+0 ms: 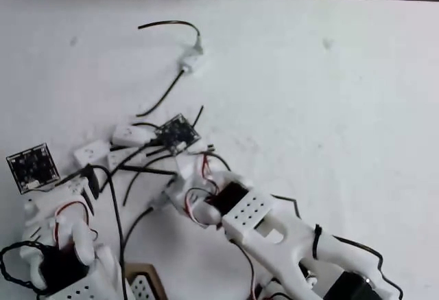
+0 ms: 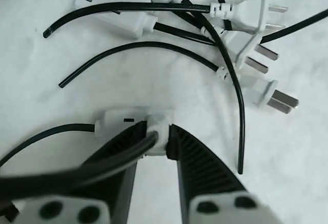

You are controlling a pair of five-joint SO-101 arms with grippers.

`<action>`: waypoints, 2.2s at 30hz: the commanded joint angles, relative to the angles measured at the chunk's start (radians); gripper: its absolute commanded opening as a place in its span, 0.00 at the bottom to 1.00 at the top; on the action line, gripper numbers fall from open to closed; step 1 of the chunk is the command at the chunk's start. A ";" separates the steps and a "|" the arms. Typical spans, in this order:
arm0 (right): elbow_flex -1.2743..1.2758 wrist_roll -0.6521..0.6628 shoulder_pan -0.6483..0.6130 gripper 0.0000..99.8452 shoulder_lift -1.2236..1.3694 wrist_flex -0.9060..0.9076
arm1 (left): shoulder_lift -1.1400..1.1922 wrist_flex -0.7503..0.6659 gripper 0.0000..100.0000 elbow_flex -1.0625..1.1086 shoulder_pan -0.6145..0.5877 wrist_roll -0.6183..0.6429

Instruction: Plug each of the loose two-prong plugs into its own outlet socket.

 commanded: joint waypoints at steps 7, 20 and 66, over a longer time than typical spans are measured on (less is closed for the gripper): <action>0.025 0.018 0.031 0.02 0.081 -0.097 | -0.005 -0.011 0.26 -0.003 -0.008 -0.011; 0.049 0.150 -0.010 0.02 0.110 -0.079 | -0.005 -0.009 0.26 -0.002 -0.008 -0.055; -0.213 0.485 -0.007 0.17 0.305 0.234 | -0.005 -0.032 0.26 0.009 -0.005 -0.058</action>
